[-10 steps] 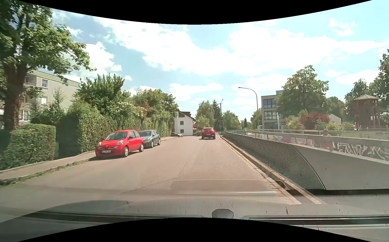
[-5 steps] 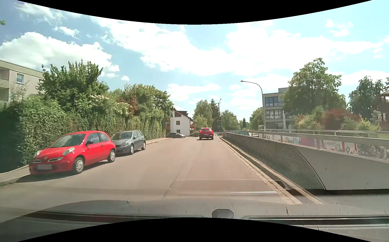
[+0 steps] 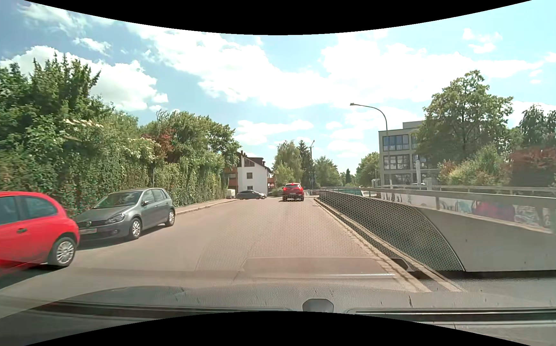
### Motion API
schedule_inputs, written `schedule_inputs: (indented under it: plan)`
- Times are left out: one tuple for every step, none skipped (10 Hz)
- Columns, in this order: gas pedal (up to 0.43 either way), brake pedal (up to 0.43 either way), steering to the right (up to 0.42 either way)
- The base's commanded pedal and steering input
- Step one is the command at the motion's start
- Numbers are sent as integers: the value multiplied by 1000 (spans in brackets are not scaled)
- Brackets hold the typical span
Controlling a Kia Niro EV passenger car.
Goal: Follow the waypoints while adhering to traffic rules and regulations
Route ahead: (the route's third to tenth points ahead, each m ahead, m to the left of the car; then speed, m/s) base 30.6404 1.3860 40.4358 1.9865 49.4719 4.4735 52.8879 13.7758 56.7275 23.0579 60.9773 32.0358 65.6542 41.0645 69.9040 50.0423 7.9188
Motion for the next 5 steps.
schedule_inputs:
  plan:
    - [0,6,3]
    - [0,6,2]
    - [0,6,2]
    - [0,6,2]
    - [0,6,2]
